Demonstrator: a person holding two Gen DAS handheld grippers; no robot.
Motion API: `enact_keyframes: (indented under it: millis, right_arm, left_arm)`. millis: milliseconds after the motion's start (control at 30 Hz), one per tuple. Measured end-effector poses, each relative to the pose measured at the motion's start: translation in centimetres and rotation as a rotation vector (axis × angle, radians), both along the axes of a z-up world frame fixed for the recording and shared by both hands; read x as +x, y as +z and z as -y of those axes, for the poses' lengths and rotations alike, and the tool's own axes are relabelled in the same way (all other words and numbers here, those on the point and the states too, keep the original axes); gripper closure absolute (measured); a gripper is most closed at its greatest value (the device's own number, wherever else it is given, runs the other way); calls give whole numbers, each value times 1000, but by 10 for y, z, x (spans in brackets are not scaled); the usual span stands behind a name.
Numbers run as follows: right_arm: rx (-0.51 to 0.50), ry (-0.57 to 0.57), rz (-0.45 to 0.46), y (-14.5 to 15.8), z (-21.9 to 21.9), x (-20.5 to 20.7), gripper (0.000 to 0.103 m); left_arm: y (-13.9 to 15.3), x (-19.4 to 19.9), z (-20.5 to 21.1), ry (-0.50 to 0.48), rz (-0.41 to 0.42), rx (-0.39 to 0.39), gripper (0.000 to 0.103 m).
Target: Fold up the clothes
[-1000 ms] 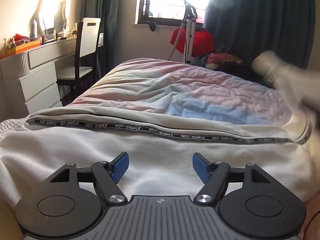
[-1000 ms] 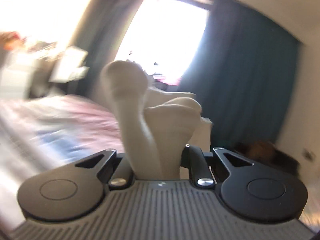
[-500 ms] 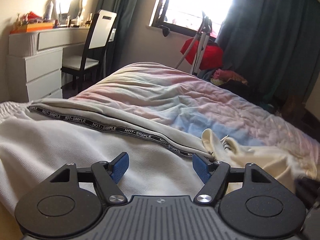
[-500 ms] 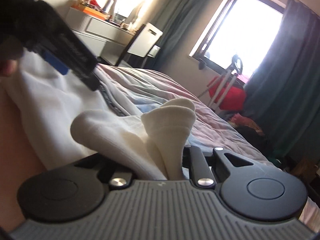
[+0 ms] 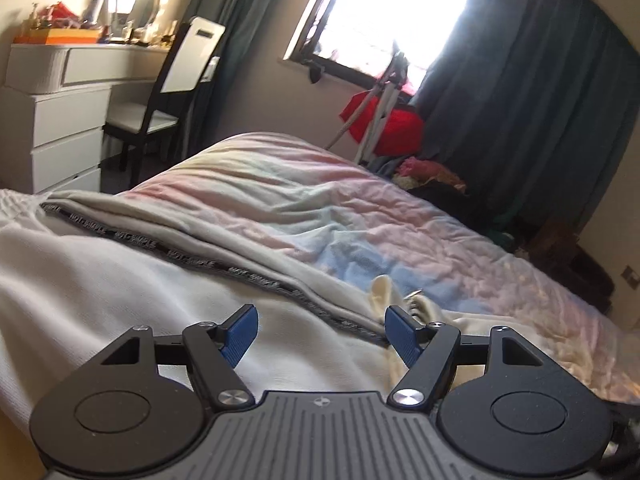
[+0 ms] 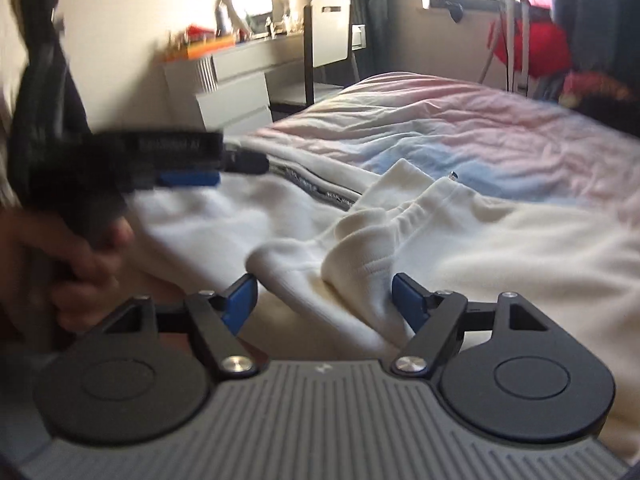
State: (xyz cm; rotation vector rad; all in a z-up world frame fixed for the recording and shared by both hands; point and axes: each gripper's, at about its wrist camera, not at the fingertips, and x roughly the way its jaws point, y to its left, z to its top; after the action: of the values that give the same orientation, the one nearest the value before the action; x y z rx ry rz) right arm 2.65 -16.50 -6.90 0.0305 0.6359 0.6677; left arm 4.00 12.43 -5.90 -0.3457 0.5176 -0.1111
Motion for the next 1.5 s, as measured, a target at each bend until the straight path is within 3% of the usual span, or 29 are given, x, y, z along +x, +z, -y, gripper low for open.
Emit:
enact_keyframes:
  millis: [67, 200, 333, 467, 600, 633, 700, 767, 800, 833, 900, 1000, 1100, 1233, 1367, 1400, 1500]
  right_arm:
    - [126, -41, -26, 14, 21, 6, 27]
    - [347, -188, -64, 29, 68, 35, 27]
    - [355, -337, -154, 13, 75, 93, 26]
    - [352, -326, -208, -6, 54, 144, 29]
    - [246, -280, -195, -26, 18, 167, 31]
    - [203, -272, -195, -33, 10, 170, 33]
    - [126, -279, -199, -49, 0, 170, 49]
    - [109, -289, -190, -56, -1, 167, 56]
    - [106, -296, -188, -56, 0, 166, 67]
    - [106, -299, -187, -54, 1, 166, 88]
    - [114, -301, -177, -51, 3, 163, 91]
    - [126, -264, -72, -29, -1, 147, 92]
    - [102, -201, 36, -5, -11, 131, 91]
    - [49, -190, -39, -30, -20, 136, 91]
    - [59, -212, -77, -50, -19, 139, 89]
    - [65, -217, -78, -48, -18, 138, 89]
    - [89, -241, -80, -34, -8, 133, 87]
  left_arm:
    - [5, -5, 3, -32, 26, -20, 31]
    - [10, -8, 26, -219, 76, -84, 31]
    - [0, 4, 54, -366, 49, -81, 32]
    - [-25, 24, 66, -402, -51, -74, 35]
    - [-47, 36, 64, -436, -122, -104, 48]
    - [-49, 37, 64, -452, -127, -116, 54]
    - [-53, 39, 70, -491, -143, -84, 59]
    - [-55, 35, 77, -510, -128, -10, 62]
    - [-54, 34, 77, -513, -123, -9, 66]
    - [-53, 34, 76, -513, -122, -22, 74]
    - [-49, 33, 73, -517, -121, -45, 81]
    - [-38, 26, 69, -520, -137, -73, 86]
    - [-34, 16, 63, -495, -161, -107, 86]
    - [-45, 12, 66, -458, -229, -67, 83]
    - [-45, 12, 69, -458, -200, -17, 75]
    - [-44, 11, 68, -457, -188, -14, 72]
    - [-38, 4, 68, -437, -137, 40, 50]
